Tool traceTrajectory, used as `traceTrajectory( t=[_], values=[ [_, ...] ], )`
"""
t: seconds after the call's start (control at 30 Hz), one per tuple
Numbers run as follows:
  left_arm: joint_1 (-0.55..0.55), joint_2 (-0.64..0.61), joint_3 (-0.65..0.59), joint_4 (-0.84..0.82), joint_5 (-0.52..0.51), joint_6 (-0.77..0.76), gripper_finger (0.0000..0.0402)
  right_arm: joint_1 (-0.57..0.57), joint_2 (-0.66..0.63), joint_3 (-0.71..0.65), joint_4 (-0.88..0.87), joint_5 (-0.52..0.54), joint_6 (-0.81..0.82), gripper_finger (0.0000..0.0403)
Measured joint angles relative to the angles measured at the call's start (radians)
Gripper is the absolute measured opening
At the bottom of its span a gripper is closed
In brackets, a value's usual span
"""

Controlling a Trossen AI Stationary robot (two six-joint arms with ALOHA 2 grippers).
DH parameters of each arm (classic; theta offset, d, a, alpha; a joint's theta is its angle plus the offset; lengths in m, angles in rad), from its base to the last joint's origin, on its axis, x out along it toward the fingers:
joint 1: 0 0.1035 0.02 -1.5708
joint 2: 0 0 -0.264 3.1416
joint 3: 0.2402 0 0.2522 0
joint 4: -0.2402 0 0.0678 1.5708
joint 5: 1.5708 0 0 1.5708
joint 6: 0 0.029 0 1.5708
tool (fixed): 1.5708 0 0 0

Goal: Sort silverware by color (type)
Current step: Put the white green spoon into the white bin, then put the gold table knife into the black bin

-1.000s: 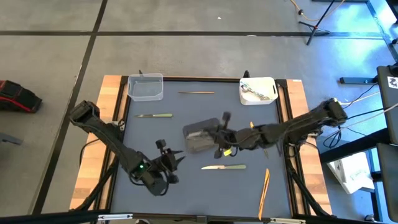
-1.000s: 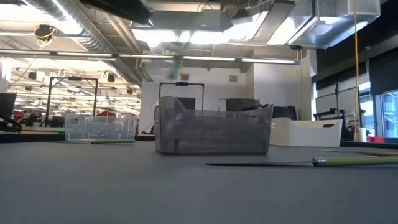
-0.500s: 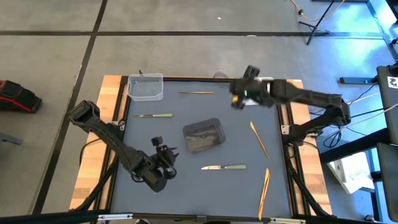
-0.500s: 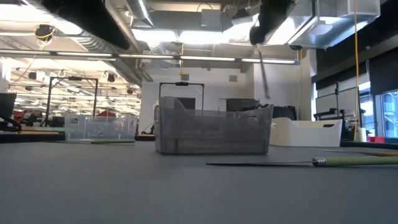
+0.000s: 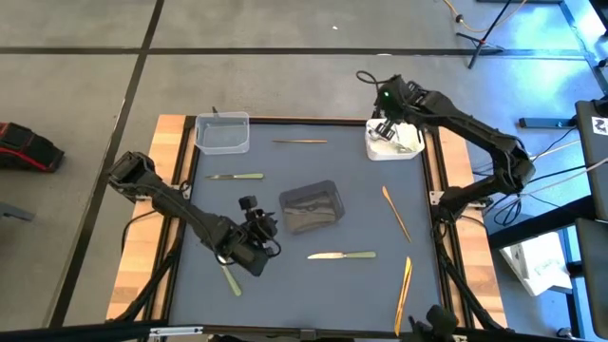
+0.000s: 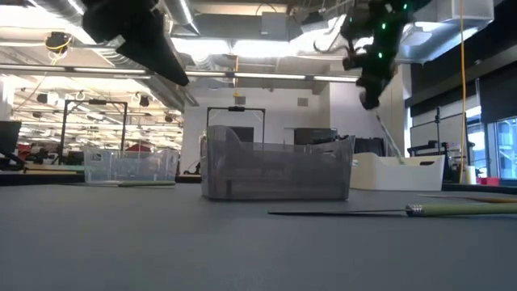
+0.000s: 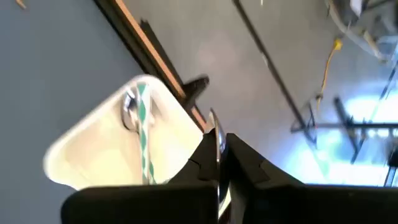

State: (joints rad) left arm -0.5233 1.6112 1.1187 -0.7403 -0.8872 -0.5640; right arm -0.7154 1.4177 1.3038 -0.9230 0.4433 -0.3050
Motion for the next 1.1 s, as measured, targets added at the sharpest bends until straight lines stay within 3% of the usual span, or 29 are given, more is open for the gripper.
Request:
traceTrajectory(
  t=[0.23, 0.57, 0.9, 1.1],
  values=[
    [0.044, 0.000, 0.000, 0.000, 0.017, 0.035, 0.0109, -0.067, 0.080, -0.047, -0.030, -0.010, -0.017, 0.0005],
    [0.045, 0.000, 0.000, 0.000, 0.018, 0.028, 0.0109, -0.064, 0.141, -0.073, 0.016, -0.078, 0.021, 0.0013],
    [0.029, 0.000, 0.000, 0.000, 0.018, 0.016, 0.0109, -0.064, 0.141, -0.040, 0.009, -0.067, 0.036, 0.0138],
    [0.029, 0.000, 0.000, 0.000, 0.018, 0.016, 0.0109, -0.027, 0.088, 0.027, -0.078, -0.145, 0.069, 0.0174]
  ],
)
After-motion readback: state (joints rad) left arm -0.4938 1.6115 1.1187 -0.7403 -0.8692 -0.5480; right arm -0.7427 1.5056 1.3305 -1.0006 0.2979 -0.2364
